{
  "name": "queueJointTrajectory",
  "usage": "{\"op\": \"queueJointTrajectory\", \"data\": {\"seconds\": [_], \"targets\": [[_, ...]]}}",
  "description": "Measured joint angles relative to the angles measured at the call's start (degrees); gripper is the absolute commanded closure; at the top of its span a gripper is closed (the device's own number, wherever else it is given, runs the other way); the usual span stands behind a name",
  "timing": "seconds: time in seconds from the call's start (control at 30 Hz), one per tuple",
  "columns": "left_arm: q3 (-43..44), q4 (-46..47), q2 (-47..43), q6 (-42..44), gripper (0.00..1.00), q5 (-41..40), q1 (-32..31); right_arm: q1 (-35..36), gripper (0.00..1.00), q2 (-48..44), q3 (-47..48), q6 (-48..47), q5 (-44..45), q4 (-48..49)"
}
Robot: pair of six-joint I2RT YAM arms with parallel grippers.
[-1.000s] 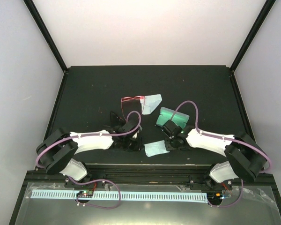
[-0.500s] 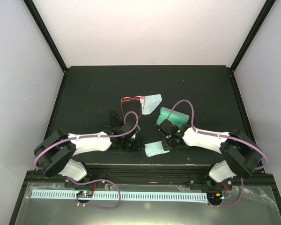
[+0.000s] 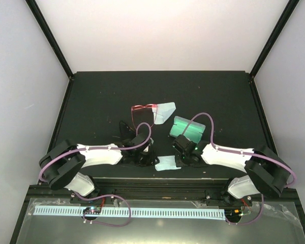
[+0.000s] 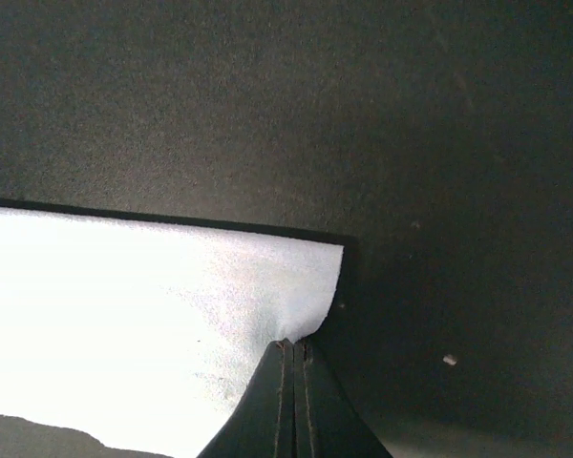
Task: Organize the sunglasses
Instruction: Pick up the glasses cleaning cloth from the center of the board.
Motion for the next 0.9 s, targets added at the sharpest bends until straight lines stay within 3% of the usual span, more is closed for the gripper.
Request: {"op": "queueJointTrajectory", "data": {"seconds": [0.53, 0.73, 0.9], "targets": [[2.16, 0.52, 2.91, -1.27, 0.74, 0.74, -1.81, 0.9, 0.99, -0.9, -0.96, 2.91, -0.17, 1.14], [3.65, -1.14, 3.82, -1.16, 0.84, -0.57, -2.67, 0.9, 0.99, -1.14, -1.16, 2.91, -0.26, 1.33], [4.26, -3.69, 3.82, -0.81, 0.98, -2.78, -2.99, 0.98, 0.99, -1.31, -1.25, 3.1, -0.57, 1.27]]}}
